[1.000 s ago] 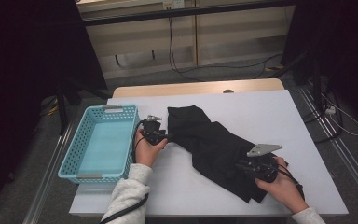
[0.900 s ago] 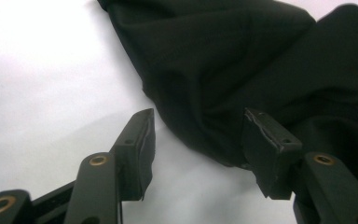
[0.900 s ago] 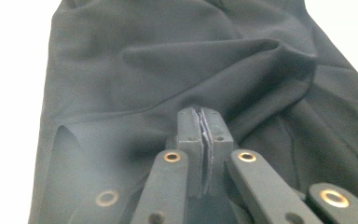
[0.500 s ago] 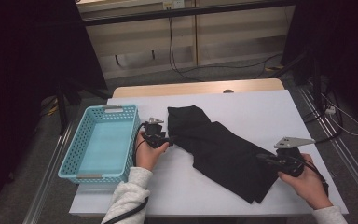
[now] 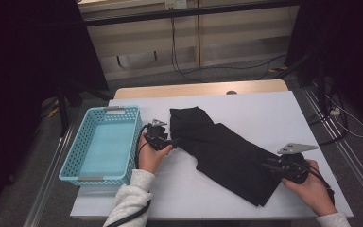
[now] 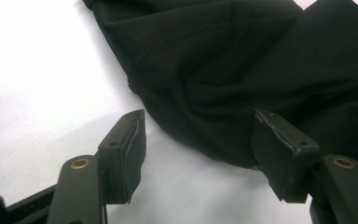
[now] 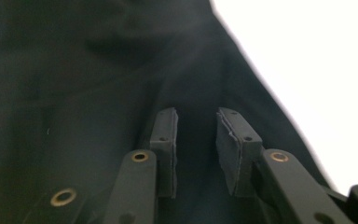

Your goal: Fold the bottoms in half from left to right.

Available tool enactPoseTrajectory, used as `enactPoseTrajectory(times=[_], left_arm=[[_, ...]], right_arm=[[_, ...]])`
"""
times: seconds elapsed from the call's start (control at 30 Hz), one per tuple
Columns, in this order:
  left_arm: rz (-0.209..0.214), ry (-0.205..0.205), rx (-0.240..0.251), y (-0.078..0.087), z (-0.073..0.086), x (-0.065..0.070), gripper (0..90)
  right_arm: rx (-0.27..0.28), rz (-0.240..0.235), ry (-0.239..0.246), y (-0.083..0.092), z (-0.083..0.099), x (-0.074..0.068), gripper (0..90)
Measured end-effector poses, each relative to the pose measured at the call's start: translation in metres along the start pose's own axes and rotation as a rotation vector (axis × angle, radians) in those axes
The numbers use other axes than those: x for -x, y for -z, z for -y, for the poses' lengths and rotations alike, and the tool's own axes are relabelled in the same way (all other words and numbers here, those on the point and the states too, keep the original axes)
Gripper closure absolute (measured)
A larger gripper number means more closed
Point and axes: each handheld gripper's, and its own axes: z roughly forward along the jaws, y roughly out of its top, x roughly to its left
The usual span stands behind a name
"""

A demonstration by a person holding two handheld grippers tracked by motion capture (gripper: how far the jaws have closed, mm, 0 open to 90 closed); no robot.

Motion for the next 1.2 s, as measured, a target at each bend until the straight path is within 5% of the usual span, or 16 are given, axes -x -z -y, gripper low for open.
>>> enactPoseTrajectory(times=[0.1, 0.2, 0.33, 0.47, 0.53, 0.77, 0.83, 1.03, 1.2], left_arm=[[0.003, -0.002, -0.001, 0.0, 0.0, 0.001, 36.5], [0.0, -0.003, 0.003, 0.0, 0.0, 0.001, 36.5], [0.001, -0.004, 0.007, 0.0, 0.0, 0.002, 36.2], [-0.001, -0.004, 0.008, 0.0, 0.0, 0.002, 36.1], [-0.001, -0.005, 0.007, 0.0, 0.0, 0.001, 36.1], [0.001, -0.006, 0.006, 0.0, 0.0, 0.002, 35.7], [0.001, -0.013, 0.004, 0.001, 0.0, 0.002, 35.6], [0.0, -0.014, 0.004, 0.0, 0.0, 0.002, 33.9], [-0.002, -0.015, 0.009, -0.001, 0.0, 0.003, 33.3]], right_arm=[[0.01, 0.005, 0.018, -0.008, 0.003, -0.006, 70.4], [0.007, -0.008, 0.031, -0.008, 0.001, -0.009, 87.4], [0.033, 0.005, 0.019, 0.003, -0.004, -0.002, 88.0], [0.071, 0.09, -0.025, 0.018, -0.006, 0.015, 86.5], [0.087, 0.089, -0.048, 0.021, -0.005, 0.021, 85.9], [0.052, 0.039, -0.02, 0.013, -0.004, 0.004, 76.6], [0.036, 0.056, 0.002, 0.009, -0.005, 0.001, 73.1], [0.013, 0.139, -0.039, 0.005, 0.003, 0.013, 64.6], [-0.003, 0.088, -0.052, 0.001, 0.007, 0.018, 88.9]])
